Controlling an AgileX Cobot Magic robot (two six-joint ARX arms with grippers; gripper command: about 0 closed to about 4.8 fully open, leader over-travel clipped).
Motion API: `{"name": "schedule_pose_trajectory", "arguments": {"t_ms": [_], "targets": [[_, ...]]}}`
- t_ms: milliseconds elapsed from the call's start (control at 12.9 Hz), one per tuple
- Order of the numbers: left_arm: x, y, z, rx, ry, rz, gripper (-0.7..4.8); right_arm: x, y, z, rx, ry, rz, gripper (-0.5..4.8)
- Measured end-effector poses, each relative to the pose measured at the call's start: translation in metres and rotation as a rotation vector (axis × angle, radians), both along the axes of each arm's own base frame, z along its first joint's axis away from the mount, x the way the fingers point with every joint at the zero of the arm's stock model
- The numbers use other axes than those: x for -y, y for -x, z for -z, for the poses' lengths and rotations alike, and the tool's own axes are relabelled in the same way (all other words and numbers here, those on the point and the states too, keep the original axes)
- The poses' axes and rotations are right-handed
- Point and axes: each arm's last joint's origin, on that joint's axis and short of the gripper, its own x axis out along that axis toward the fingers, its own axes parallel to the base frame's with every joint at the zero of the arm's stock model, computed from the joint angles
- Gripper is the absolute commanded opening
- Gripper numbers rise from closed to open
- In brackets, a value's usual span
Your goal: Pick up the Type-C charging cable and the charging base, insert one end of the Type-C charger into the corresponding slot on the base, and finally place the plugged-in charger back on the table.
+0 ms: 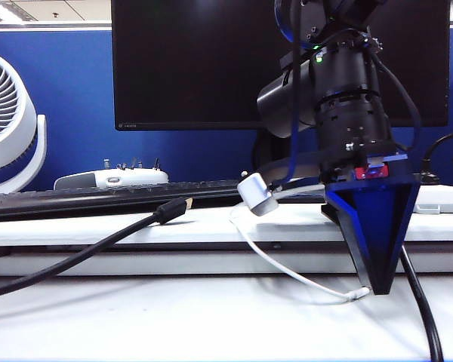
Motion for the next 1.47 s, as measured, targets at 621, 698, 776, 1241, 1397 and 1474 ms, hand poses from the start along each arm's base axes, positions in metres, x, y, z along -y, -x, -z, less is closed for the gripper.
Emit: {"name": "schedule_pose_trajectory", "arguments": {"t_ms": [621,698,776,1241,1397,1474], "targets": [[0.000,0.000,0.000,0.000,0.000,0.000,0.79,0.000,-0.007,0.003,0.077,0.009,-0.001,0.87],[0.000,0.000,0.000,0.000,0.000,0.000,0.79,-0.001,-0.007,0.004,0.089,0.013,-0.004,-0.05],[0.000,0.000,0.000,0.000,0.000,0.000,0.79,-0.003,-0.012,0.001,0.129,-0.004,-0.003,-0.05],[0.000,0.001,0.000,0.001,0.000,0.001,0.79,-0.003,-0.011,-0.002,0.118,-0.047,0.006,-0.05],[0.000,0.001,0.000,0.001,0.001,0.002,0.79,-0.002,-0.008,-0.012,0.136,-0.074,0.007,1.53],[0.000,0.001,0.000,0.002,0.000,0.001,0.79,-0.001,-0.006,-0.020,0.154,-0.091,0.008,2.44]]}}
